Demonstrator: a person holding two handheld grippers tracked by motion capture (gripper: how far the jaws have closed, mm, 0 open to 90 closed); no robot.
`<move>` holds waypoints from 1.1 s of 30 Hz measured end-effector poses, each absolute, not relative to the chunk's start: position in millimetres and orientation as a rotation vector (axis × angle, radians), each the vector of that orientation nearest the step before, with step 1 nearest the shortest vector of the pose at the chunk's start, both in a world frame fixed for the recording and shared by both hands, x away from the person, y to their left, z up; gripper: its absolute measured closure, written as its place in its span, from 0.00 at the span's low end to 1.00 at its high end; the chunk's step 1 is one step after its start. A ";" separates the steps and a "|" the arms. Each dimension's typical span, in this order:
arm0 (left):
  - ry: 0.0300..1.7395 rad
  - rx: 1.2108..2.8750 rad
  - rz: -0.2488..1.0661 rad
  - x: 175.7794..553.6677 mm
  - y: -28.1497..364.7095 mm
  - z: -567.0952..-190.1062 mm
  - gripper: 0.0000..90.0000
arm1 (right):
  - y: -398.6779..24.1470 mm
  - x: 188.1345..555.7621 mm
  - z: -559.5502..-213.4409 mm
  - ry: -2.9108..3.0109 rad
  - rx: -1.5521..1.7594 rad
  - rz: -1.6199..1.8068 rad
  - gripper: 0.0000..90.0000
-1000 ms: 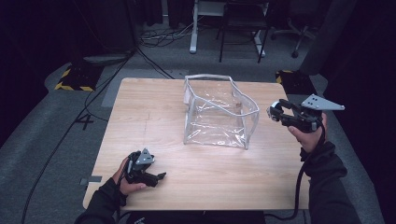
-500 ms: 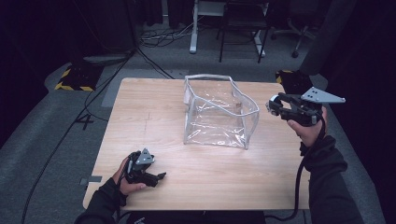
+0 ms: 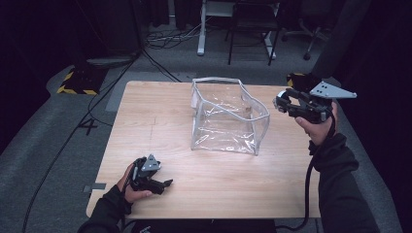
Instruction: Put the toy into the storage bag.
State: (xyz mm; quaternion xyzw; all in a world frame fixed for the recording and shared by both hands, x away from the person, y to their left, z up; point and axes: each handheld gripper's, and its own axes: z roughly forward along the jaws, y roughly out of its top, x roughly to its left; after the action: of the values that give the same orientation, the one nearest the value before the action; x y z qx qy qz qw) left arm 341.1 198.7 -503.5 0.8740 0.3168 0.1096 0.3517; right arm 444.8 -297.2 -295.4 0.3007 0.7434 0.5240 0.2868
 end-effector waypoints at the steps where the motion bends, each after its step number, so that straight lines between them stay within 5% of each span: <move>1: 0.821 2.260 0.284 341.0 198.6 -503.6 0.17 | -296.5 445.2 -294.2 1.990 0.793 1.397 0.53; 33: 0.813 2.267 0.292 341.2 199.1 -503.1 0.17 | -240.6 460.8 -281.1 2.072 0.685 1.436 0.53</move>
State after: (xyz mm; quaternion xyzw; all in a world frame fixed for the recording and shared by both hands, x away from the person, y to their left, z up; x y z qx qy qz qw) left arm 341.2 199.1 -503.1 0.8753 0.3140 0.1128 0.3499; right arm 460.8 -240.6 -281.1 0.2529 0.7655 0.5306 0.2618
